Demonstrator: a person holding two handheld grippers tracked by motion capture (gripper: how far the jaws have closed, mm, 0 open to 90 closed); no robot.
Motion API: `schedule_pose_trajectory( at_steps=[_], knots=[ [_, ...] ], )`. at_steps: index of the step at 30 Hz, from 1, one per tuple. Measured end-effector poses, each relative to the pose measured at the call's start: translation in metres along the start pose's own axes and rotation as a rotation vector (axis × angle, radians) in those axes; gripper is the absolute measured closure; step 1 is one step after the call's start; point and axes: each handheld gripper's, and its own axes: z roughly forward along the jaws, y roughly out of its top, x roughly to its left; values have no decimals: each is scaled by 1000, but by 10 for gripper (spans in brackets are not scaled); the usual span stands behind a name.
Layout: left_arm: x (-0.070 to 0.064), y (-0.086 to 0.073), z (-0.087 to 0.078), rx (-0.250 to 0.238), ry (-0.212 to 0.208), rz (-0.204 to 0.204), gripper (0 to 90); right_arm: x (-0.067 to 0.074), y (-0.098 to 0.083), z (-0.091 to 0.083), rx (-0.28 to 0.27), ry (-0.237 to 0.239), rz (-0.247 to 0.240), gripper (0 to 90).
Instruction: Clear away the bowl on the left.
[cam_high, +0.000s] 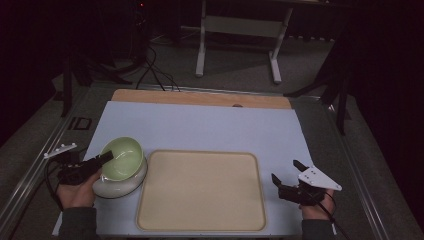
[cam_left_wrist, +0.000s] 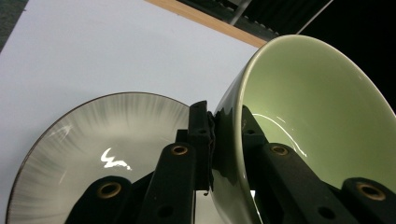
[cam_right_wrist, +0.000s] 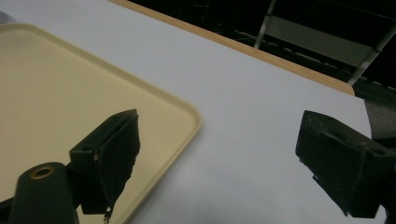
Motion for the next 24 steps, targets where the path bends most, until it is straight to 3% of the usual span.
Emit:
schedule_pose_trajectory(
  at_steps=[24],
  knots=[
    [-20, 0, 7, 10, -39, 44, 817, 0, 0, 0, -5, -1, -1, 131]
  ],
)
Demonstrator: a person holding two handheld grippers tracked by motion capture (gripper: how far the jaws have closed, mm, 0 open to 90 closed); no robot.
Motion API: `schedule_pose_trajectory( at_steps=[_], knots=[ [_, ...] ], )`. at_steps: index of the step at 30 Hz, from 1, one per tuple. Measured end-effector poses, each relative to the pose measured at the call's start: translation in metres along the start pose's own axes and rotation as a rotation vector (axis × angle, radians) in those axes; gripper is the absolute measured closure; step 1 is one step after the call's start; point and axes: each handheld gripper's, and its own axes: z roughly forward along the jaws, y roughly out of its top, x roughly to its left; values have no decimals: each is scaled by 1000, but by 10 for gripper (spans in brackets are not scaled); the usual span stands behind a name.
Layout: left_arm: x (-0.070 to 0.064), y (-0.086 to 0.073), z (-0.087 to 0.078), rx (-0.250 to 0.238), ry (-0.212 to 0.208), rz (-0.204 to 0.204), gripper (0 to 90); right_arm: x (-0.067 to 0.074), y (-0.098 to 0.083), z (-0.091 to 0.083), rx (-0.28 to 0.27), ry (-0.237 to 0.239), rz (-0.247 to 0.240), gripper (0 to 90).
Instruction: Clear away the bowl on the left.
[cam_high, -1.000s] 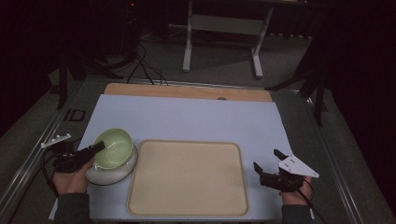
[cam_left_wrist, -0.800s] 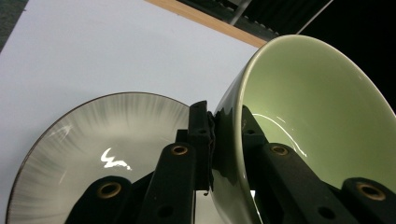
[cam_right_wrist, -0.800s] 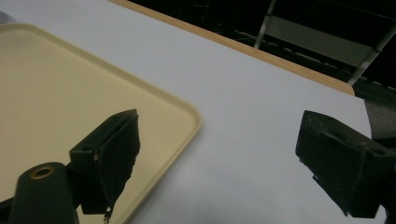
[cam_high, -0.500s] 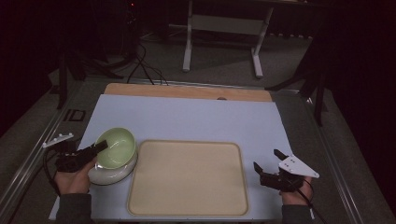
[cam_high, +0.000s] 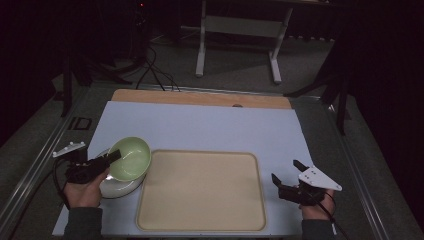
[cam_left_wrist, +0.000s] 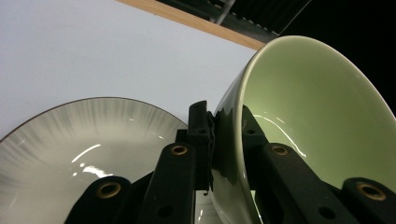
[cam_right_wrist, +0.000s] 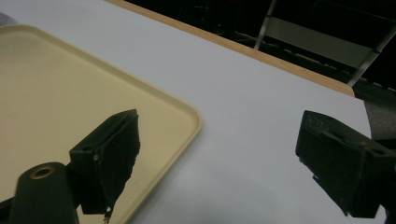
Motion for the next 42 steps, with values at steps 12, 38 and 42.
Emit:
schedule_pose_trajectory(
  at_steps=[12, 38, 42],
  knots=[
    [-9, -2, 5, 0, -3, 20, 816, 0, 0, 0, -3, -1, -1, 131],
    [-35, -7, 21, 15, -45, 57, 816, 0, 0, 0, -6, -3, -3, 131],
    [-38, -8, 23, 16, -48, 62, 816, 0, 0, -1, -8, -3, -2, 131]
  ],
)
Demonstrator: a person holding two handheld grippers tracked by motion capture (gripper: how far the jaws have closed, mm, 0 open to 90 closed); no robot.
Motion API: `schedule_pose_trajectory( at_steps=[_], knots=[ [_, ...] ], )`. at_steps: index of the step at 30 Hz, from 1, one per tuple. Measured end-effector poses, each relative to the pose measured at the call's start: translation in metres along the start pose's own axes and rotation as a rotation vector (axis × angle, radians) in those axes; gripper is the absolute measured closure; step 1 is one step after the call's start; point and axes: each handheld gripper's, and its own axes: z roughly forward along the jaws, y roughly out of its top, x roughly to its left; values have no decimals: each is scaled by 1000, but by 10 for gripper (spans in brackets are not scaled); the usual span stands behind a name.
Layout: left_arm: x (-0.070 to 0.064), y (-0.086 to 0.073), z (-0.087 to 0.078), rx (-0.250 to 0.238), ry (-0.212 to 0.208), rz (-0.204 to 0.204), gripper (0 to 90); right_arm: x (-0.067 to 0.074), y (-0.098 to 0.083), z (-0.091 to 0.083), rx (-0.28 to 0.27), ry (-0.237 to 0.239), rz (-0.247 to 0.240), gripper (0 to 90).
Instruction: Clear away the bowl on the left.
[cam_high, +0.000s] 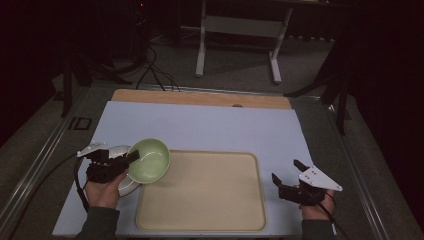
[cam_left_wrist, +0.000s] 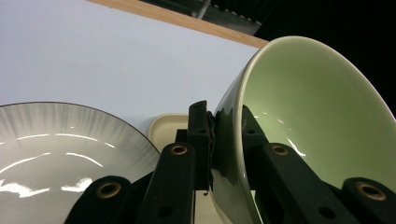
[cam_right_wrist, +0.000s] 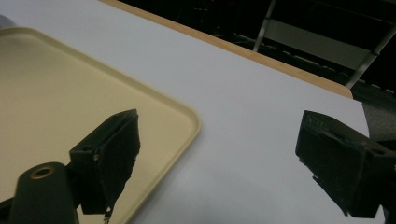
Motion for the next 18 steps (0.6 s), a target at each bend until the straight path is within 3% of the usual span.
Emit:
schedule_pose_trajectory(
  at_steps=[18],
  knots=[
    [-10, -3, 11, 13, -10, 25, 816, 0, 0, 0, -1, -3, 0, 131]
  ],
)
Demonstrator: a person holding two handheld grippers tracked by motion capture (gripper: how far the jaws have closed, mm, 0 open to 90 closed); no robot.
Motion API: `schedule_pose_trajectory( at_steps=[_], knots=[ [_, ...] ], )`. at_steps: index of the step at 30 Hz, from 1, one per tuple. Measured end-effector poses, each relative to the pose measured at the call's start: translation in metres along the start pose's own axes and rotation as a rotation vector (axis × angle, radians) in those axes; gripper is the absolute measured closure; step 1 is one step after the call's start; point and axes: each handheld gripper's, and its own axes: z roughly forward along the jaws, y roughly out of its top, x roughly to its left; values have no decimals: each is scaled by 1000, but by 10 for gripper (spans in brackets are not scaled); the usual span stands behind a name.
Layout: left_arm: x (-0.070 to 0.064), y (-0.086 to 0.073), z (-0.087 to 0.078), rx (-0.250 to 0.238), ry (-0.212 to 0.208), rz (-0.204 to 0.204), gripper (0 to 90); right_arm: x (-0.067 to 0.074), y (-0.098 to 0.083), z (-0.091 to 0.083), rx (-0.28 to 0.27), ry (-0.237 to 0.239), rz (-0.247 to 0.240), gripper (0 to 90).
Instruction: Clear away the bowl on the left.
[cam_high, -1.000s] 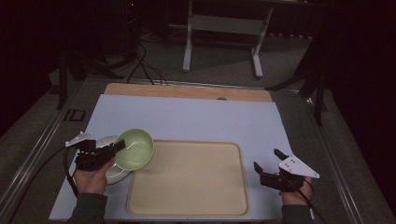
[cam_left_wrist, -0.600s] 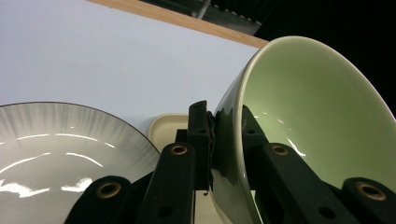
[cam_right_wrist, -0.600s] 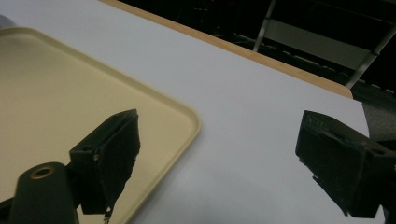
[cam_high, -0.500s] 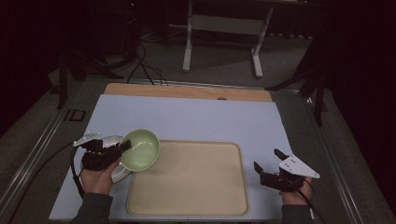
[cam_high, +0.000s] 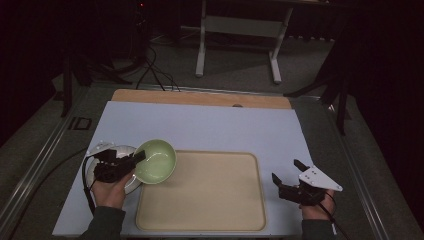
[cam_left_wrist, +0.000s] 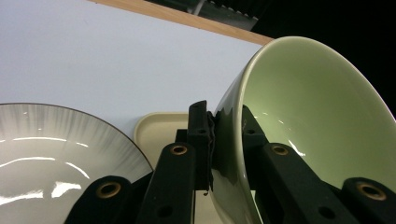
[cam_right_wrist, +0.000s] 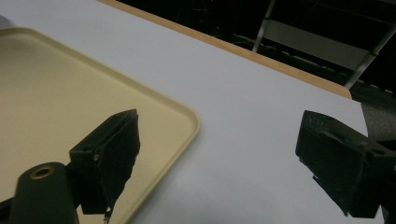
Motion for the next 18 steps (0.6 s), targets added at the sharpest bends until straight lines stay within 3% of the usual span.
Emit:
schedule_pose_trajectory(
  at_steps=[18],
  knots=[
    [-14, -2, 12, 25, -23, 50, 815, 0, 0, 0, -2, -1, -2, 131]
  ],
)
